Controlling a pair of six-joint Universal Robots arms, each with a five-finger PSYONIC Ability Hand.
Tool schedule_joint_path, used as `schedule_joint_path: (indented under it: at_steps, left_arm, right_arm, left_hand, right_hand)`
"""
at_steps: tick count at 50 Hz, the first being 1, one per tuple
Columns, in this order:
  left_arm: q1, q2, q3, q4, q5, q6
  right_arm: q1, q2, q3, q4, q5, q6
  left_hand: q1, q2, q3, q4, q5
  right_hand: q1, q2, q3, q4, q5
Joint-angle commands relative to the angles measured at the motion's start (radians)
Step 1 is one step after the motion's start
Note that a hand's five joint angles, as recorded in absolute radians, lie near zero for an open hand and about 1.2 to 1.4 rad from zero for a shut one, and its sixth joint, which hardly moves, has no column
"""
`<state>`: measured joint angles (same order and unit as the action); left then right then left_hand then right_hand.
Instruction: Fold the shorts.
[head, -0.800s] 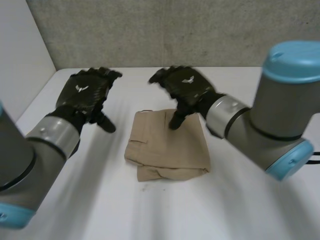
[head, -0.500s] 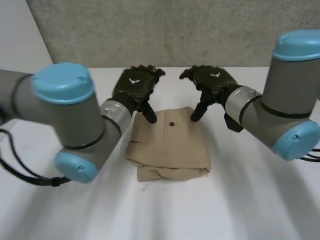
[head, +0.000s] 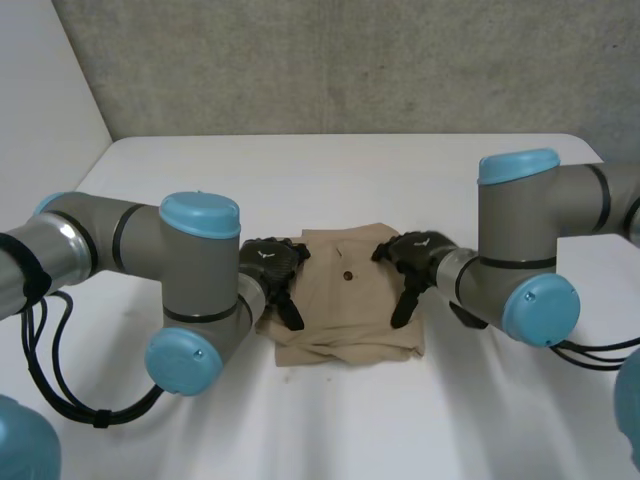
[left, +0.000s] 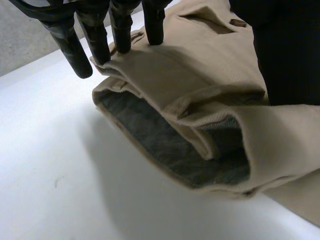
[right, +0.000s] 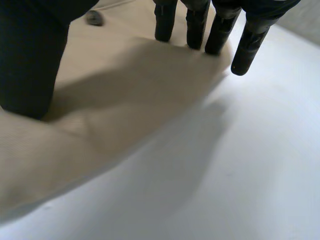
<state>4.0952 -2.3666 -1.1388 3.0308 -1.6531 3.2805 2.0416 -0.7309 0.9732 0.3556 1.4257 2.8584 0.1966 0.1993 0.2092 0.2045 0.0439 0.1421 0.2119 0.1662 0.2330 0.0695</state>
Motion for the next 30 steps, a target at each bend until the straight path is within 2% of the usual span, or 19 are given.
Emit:
schedule_joint_path:
  at_steps: [1, 7, 9, 12, 13, 17, 19, 22, 23, 26, 30]
  left_arm:
    - [-0.036, 0.157, -0.019, -0.012, -0.002, -0.009]
    - [-0.032, 0.349, -0.061, -0.010, -0.004, -0.010]
    - [-0.024, 0.412, -0.068, -0.010, -0.004, -0.012]
    - [0.036, 0.549, -0.081, -0.024, -0.005, -0.025]
    - [0.091, 0.610, -0.084, -0.052, -0.004, -0.041]
    - [0.171, 0.685, -0.076, -0.125, 0.003, -0.079]
    - [0.244, 0.746, -0.059, -0.247, 0.025, -0.117]
    - [0.266, 0.770, -0.052, -0.320, 0.082, -0.120]
    - [0.272, 0.776, -0.052, -0.351, 0.125, -0.122]
    - [0.278, 0.777, -0.058, -0.369, 0.187, -0.125]
    - [0.278, 0.785, -0.084, -0.371, 0.196, -0.130]
  right_arm:
    - [0.006, -0.177, 0.047, -0.105, 0.038, -0.014]
    - [0.003, -0.370, 0.117, -0.230, 0.062, -0.004]
    - [-0.001, -0.444, 0.148, -0.271, 0.103, 0.019]
    - [-0.003, -0.540, 0.186, -0.296, 0.191, 0.044]
    - [-0.005, -0.565, 0.196, -0.296, 0.212, 0.047]
    - [-0.021, -0.668, 0.246, -0.273, 0.294, 0.041]
    - [-0.034, -0.694, 0.262, -0.239, 0.294, 0.039]
    - [-0.050, -0.719, 0.266, -0.143, 0.271, 0.048]
    - [-0.055, -0.722, 0.269, -0.120, 0.262, 0.050]
    - [-0.070, -0.736, 0.275, -0.067, 0.229, 0.052]
    - [-0.090, -0.746, 0.271, -0.061, 0.208, 0.055]
  left_hand:
    - [0.005, 0.003, -0.007, -0.003, -0.017]
    - [-0.001, -0.003, -0.013, -0.009, -0.023]
    - [0.002, 0.000, -0.010, -0.006, -0.020]
    - [0.011, 0.008, -0.002, 0.003, -0.011]
    - [0.023, 0.020, 0.010, 0.015, 0.001]
    - [0.026, 0.023, 0.013, 0.018, 0.004]
    - [0.017, 0.014, 0.004, 0.009, -0.005]
    - [0.008, 0.005, -0.004, 0.000, -0.014]
    - [0.002, 0.000, -0.010, -0.006, -0.020]
    - [-0.001, -0.003, -0.013, -0.009, -0.023]
    - [-0.001, -0.003, -0.013, -0.009, -0.023]
  right_hand:
    - [0.032, -0.037, 0.008, -0.058, -0.070]
    - [0.032, -0.037, 0.008, -0.058, -0.070]
    - [0.032, -0.037, 0.008, -0.058, -0.070]
    - [0.032, -0.037, 0.008, -0.058, -0.070]
    - [0.032, -0.037, 0.008, -0.058, -0.070]
    - [0.032, -0.037, 0.008, -0.058, -0.070]
    - [0.032, -0.037, 0.008, -0.058, -0.070]
    - [0.032, -0.037, 0.008, -0.058, -0.070]
    - [0.032, -0.037, 0.008, -0.058, -0.070]
    - [0.032, -0.037, 0.008, -0.058, -0.070]
    - [0.032, -0.037, 0.008, -0.058, -0.070]
